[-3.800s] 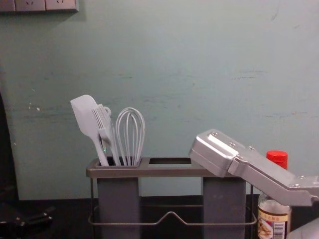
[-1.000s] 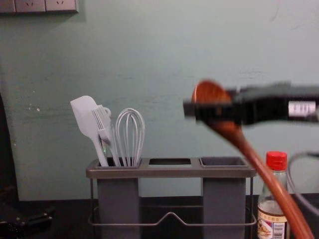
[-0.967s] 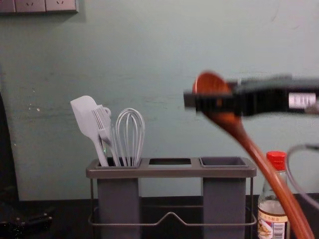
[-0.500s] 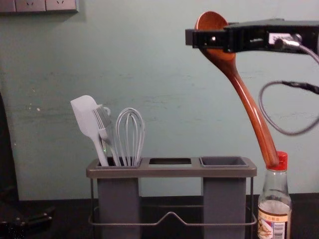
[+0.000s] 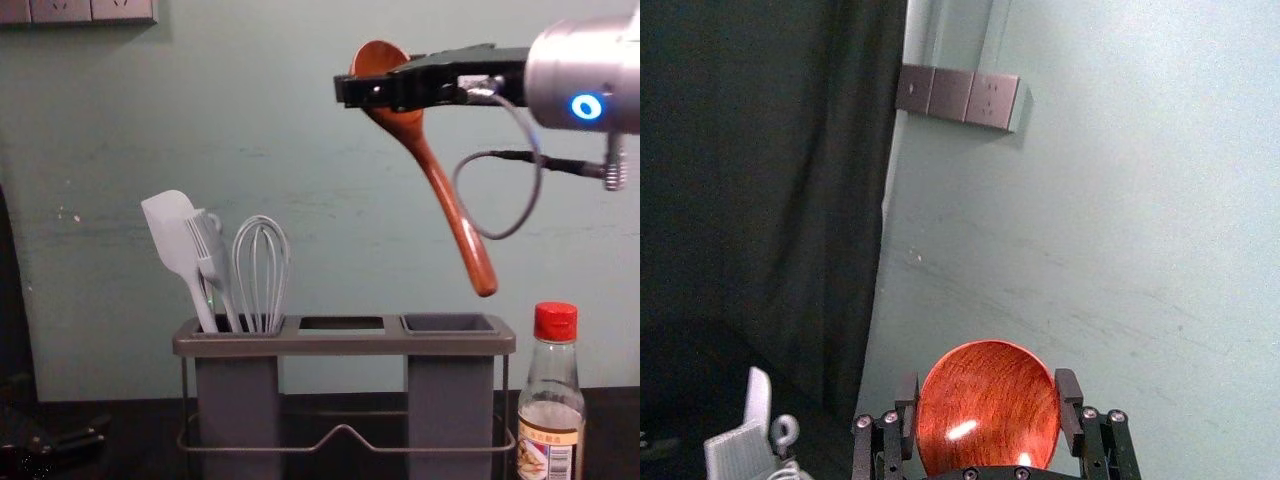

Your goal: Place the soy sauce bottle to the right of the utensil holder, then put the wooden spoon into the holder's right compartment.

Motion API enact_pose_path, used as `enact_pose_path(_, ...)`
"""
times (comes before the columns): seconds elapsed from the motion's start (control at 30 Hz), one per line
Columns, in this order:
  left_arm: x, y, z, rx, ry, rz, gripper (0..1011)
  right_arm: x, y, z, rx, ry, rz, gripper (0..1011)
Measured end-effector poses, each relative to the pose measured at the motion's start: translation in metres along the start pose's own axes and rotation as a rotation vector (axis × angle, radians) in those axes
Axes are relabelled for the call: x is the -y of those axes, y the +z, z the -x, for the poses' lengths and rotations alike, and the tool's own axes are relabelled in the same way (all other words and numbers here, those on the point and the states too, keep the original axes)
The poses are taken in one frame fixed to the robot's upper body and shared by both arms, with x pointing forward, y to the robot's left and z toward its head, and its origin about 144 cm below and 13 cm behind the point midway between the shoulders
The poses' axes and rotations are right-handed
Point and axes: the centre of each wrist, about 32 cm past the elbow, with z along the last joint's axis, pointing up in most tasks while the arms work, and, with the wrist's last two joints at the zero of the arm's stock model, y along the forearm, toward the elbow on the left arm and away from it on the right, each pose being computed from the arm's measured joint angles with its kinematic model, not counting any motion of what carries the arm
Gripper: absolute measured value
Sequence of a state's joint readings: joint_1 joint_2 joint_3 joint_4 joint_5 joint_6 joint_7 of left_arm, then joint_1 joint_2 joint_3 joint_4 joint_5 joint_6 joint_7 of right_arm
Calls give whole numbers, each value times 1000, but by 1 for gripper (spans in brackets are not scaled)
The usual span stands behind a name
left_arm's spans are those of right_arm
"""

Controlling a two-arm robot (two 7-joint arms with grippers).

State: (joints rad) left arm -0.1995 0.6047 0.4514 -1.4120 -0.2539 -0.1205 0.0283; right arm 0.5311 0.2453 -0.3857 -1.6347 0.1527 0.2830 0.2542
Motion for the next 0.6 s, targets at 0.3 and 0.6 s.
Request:
enact_pose_path(0.3,0,0,0,0,0,0,1005,-31,-10,0,7,12,39,840)
enact_pose_path(0.6,0,0,0,0,0,0,1005,-46,-23,-1,5,21,68,840)
